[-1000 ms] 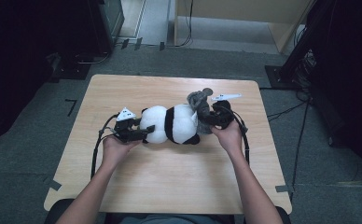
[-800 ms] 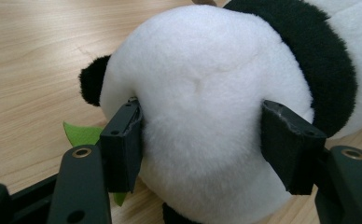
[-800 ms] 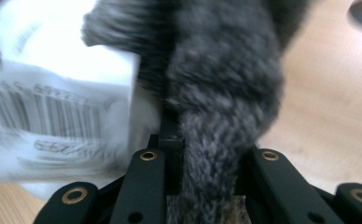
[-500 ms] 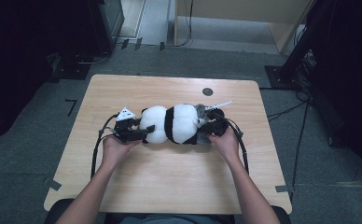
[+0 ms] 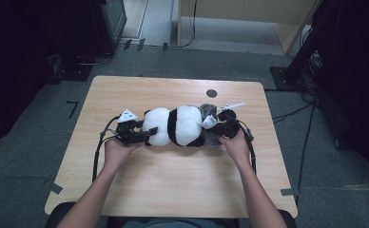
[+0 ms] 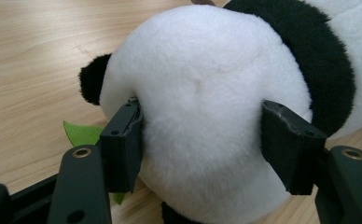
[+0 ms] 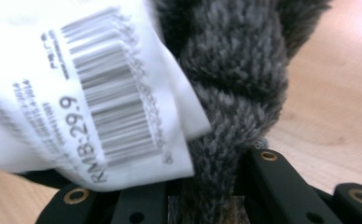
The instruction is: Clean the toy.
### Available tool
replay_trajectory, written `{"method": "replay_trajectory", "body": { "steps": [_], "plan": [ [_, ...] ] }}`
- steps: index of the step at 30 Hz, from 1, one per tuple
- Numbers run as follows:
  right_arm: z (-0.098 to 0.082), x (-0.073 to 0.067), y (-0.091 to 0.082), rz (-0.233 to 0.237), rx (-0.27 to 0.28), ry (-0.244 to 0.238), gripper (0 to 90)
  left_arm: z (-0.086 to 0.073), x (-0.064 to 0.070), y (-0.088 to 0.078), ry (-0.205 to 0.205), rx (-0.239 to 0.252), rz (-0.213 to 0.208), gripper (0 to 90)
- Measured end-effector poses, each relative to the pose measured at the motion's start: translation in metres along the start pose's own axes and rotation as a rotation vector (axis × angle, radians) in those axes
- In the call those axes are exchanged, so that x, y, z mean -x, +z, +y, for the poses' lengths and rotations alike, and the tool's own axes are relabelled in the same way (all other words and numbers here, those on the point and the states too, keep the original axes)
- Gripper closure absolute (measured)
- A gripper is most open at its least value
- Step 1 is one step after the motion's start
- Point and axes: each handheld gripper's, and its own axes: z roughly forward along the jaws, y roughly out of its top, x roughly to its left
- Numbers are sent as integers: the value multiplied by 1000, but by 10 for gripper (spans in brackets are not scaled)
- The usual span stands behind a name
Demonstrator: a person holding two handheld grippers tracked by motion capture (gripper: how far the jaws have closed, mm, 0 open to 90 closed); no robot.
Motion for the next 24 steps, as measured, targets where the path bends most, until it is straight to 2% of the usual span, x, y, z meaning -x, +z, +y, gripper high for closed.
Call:
{"method": "replay_trajectory", "body": {
  "steps": [5,12,18,24],
  "plan": [
    [12,-9,-29,3,76,-19,765,1,2,-1,-9,1,0,356],
    [30,-29,-56,35,111,-78,769,6,8,-4,-30,-23,5,362],
    [38,-46,-62,71,119,-99,766,8,12,-6,-47,-39,6,363],
    [36,-58,-51,80,76,-127,764,9,18,-8,-61,-65,-1,367]
  ]
}}
